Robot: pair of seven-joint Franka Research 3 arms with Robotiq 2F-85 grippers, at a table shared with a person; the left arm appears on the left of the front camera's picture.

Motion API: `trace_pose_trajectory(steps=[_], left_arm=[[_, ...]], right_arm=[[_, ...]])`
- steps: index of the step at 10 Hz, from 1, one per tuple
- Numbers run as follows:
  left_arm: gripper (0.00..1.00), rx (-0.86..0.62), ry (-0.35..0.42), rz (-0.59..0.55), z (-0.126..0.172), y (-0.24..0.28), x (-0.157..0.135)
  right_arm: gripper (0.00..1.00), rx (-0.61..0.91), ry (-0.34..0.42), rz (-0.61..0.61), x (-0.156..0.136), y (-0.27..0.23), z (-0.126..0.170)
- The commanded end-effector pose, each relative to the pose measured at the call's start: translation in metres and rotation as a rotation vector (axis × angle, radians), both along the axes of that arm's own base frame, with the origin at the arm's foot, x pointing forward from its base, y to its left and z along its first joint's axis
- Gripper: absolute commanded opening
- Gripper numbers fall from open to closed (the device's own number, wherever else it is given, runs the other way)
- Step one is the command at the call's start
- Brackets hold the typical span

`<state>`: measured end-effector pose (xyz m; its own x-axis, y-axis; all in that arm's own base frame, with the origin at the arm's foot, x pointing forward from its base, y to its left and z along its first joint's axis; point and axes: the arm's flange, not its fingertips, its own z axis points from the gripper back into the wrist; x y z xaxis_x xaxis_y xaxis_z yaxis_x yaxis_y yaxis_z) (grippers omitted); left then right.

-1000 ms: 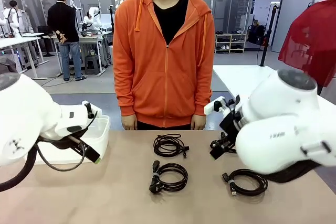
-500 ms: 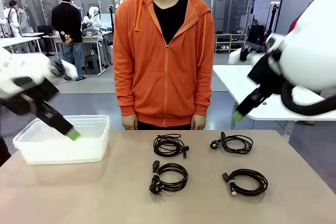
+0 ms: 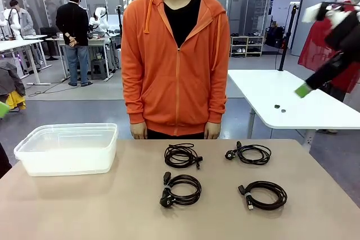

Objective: Organize and store the cables.
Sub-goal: Place the Power Cable into the Organizing box.

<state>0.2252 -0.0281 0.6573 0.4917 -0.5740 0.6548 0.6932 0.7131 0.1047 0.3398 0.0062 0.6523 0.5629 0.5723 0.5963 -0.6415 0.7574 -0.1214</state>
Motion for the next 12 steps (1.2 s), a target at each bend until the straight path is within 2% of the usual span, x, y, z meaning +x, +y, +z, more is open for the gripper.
trace_pose_trajectory(steps=[1,3,6,7,12], left_arm=[[1.00,-0.022,-0.068,0.032,-0.008,0.034,-0.008],[1.00,-0.081,-0.060,0.141,-0.007,0.062,-0.016],[1.00,-0.143,-0.062,0.216,-0.008,0.073,-0.010],[1.00,-0.101,-0.054,0.152,-0.003,0.078,-0.017],[1.00,-0.101,-0.054,0.152,-0.003,0.078,-0.017]], right_arm=[[1.00,0.045,-0.045,-0.025,-0.012,-0.038,0.002],[1.00,0.050,-0.048,-0.077,-0.030,-0.068,0.000],[1.00,0.055,-0.069,-0.073,-0.036,-0.076,-0.006],[1.00,0.068,-0.056,-0.102,-0.034,-0.079,0.006],[1.00,0.068,-0.056,-0.102,-0.034,-0.079,0.006]])
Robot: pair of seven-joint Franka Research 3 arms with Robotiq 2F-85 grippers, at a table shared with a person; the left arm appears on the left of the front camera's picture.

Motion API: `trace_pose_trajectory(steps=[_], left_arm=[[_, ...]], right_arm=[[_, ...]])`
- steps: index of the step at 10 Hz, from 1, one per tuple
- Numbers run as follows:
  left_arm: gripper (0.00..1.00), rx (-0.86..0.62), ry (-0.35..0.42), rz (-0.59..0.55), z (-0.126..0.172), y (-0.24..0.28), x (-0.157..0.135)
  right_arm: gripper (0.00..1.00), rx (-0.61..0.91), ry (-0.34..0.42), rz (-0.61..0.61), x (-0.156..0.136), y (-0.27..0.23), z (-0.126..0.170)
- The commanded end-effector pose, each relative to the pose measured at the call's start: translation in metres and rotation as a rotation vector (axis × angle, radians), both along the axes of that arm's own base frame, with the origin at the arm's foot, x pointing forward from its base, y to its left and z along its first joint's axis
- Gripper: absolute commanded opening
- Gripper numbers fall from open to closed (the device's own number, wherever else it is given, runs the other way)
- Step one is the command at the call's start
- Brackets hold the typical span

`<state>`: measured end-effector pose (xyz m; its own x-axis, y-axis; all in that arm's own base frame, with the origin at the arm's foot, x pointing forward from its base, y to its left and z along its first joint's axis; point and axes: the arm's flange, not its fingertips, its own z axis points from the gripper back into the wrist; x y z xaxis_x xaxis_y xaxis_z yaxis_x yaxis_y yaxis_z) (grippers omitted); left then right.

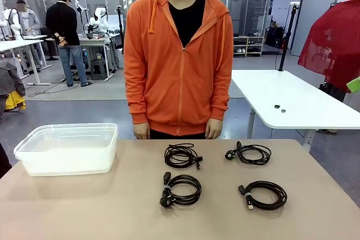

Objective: Organize and store the cables.
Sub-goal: Place the Power Cable into the Organizing box.

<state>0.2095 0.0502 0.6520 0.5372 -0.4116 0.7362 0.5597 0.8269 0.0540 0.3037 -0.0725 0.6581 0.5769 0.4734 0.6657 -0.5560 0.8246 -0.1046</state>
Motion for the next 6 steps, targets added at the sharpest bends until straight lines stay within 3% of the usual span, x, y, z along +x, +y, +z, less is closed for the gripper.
trace_pose_trajectory(steps=[1,6], left_arm=[[1.00,0.009,-0.001,-0.015,0.0027,-0.0006,-0.0016],[1.00,0.009,-0.001,-0.015,0.0027,-0.0006,-0.0016]], right_arm=[[1.00,0.001,0.004,-0.002,0.0020,-0.0004,0.0004],[1.00,0.001,0.004,-0.002,0.0020,-0.0004,0.0004]])
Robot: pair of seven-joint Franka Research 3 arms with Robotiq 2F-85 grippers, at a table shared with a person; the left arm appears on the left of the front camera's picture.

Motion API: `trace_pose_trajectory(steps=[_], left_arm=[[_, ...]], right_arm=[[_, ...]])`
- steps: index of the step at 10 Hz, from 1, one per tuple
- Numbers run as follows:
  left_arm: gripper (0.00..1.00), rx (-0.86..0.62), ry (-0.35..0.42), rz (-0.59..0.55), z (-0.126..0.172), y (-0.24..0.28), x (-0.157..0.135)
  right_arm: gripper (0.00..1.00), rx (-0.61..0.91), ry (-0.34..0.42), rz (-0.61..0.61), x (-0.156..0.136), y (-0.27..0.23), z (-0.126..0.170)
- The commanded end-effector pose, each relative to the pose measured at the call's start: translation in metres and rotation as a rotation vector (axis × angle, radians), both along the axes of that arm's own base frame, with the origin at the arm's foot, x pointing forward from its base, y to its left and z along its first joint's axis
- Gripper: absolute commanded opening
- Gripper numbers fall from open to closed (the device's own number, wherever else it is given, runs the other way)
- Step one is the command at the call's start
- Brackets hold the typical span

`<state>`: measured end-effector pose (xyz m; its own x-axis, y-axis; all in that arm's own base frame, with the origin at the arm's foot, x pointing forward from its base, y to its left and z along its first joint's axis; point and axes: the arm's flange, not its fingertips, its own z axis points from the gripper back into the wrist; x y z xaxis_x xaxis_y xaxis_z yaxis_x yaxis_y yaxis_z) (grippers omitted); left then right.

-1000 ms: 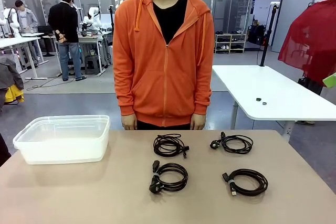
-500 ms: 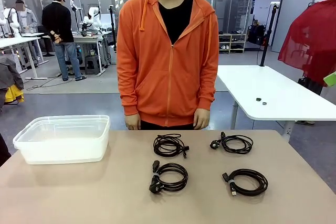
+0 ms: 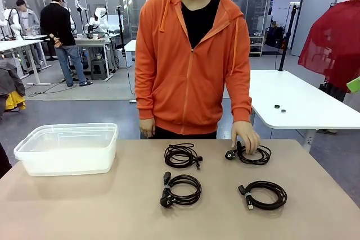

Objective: Organize and store the cables.
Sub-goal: Place the Power Cable into the Organizing box.

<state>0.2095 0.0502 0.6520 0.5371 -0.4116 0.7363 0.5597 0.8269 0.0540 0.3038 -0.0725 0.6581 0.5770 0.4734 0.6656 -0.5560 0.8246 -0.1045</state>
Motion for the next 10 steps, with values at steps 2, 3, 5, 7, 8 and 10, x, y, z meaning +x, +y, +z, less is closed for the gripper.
trace_pose_trajectory(steps=[2,3,5,7,8,10], left_arm=[[1.00,0.009,-0.001,-0.015,0.0026,-0.0006,-0.0016],[1.00,0.009,-0.001,-0.015,0.0026,-0.0006,-0.0016],[1.00,0.009,-0.001,-0.015,0.0026,-0.0006,-0.0016],[1.00,0.009,-0.001,-0.015,0.0026,-0.0006,-0.0016],[1.00,0.009,-0.001,-0.015,0.0026,-0.0006,-0.0016],[1.00,0.009,-0.001,-0.015,0.0026,-0.0006,-0.0016]], right_arm=[[1.00,0.001,0.004,-0.002,0.0020,-0.0004,0.0005],[1.00,0.001,0.004,-0.002,0.0020,-0.0004,0.0005],[1.00,0.001,0.004,-0.002,0.0020,-0.0004,0.0005],[1.00,0.001,0.004,-0.002,0.0020,-0.0004,0.0005],[1.00,0.001,0.004,-0.002,0.0020,-0.0004,0.0005],[1.00,0.001,0.004,-0.002,0.0020,-0.0004,0.0005]])
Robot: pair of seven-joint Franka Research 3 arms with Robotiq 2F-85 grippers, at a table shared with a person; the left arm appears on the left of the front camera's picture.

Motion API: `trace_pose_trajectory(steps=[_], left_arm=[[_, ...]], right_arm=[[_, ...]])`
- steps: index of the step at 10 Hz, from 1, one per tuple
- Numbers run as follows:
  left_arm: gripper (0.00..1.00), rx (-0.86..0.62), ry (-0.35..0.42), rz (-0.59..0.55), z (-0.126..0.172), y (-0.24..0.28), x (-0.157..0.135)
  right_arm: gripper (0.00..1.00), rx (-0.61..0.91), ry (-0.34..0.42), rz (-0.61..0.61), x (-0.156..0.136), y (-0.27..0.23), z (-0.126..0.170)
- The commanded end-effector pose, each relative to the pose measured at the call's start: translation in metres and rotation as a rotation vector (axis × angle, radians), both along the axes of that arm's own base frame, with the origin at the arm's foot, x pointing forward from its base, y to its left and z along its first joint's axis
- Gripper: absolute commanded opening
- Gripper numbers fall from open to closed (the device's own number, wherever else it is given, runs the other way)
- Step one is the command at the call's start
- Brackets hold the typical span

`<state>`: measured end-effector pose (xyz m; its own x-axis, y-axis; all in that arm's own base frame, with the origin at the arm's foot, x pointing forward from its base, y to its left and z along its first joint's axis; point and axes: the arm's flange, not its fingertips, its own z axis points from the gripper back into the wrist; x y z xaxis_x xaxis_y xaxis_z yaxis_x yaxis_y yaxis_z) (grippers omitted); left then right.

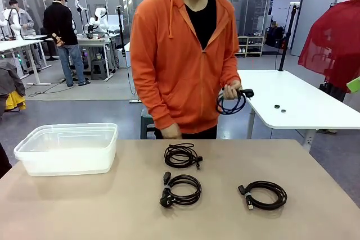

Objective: Organize and store the cables.
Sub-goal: Place the Power Cable into the Organizing box.

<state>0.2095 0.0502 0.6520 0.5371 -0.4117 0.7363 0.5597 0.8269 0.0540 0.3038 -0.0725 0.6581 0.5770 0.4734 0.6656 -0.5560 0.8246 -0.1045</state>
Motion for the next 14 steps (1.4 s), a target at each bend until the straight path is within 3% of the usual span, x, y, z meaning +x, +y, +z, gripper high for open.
trace_pose_trajectory(steps=[1,9,10,12,14], left_arm=[[1.00,0.009,-0.001,-0.015,0.003,-0.001,-0.002],[1.00,0.000,0.000,0.000,0.000,0.000,0.000],[1.00,0.034,0.041,0.072,0.008,-0.024,0.009],[1.00,-0.018,0.209,0.078,0.009,-0.081,0.047],[1.00,0.008,0.325,0.222,-0.002,-0.124,0.077]], right_arm=[[1.00,0.001,0.004,-0.002,0.002,0.000,0.000],[1.00,0.001,0.004,-0.002,0.002,0.000,0.000],[1.00,0.001,0.004,-0.002,0.002,0.000,0.000],[1.00,0.001,0.004,-0.002,0.002,0.000,0.000],[1.00,0.001,0.004,-0.002,0.002,0.000,0.000]])
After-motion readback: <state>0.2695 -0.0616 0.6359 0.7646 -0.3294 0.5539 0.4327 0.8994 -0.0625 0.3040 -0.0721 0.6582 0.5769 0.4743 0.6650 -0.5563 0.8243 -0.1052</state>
